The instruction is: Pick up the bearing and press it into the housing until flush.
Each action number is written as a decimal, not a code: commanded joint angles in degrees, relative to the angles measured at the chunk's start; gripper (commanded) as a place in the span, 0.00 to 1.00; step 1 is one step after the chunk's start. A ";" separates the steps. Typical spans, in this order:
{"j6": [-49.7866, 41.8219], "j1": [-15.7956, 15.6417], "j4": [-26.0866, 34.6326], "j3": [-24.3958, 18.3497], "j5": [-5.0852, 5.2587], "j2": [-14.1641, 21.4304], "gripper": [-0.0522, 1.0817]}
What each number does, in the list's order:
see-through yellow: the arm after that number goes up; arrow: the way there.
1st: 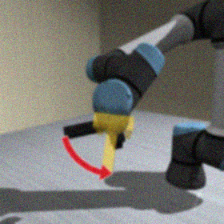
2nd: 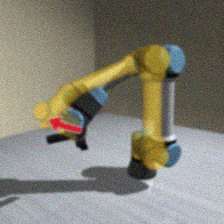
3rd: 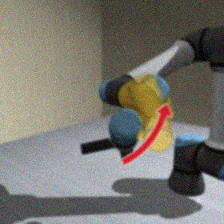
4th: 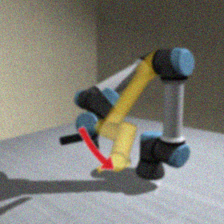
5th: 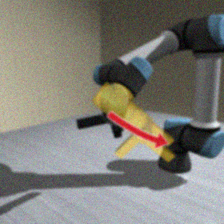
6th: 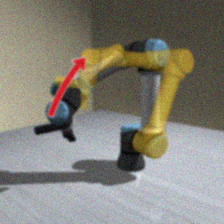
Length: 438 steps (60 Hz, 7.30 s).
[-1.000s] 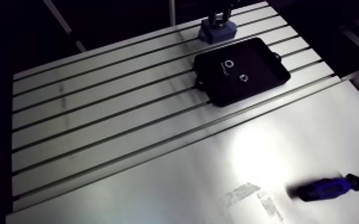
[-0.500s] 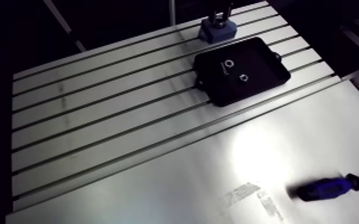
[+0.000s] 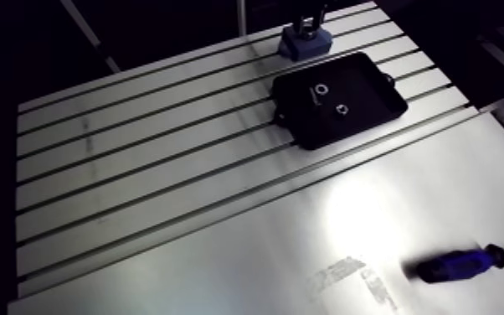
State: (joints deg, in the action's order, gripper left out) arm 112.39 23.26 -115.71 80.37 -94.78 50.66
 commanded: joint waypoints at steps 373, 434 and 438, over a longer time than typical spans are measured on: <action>0.25 0.47 3.87 -1.84 1.06 -0.35 1.00; 0.60 0.65 3.69 -1.84 1.05 -0.70 1.00; 0.60 0.73 3.69 -1.93 1.05 -0.70 1.00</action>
State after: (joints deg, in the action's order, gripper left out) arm 112.97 23.91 -112.00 78.46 -93.74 49.96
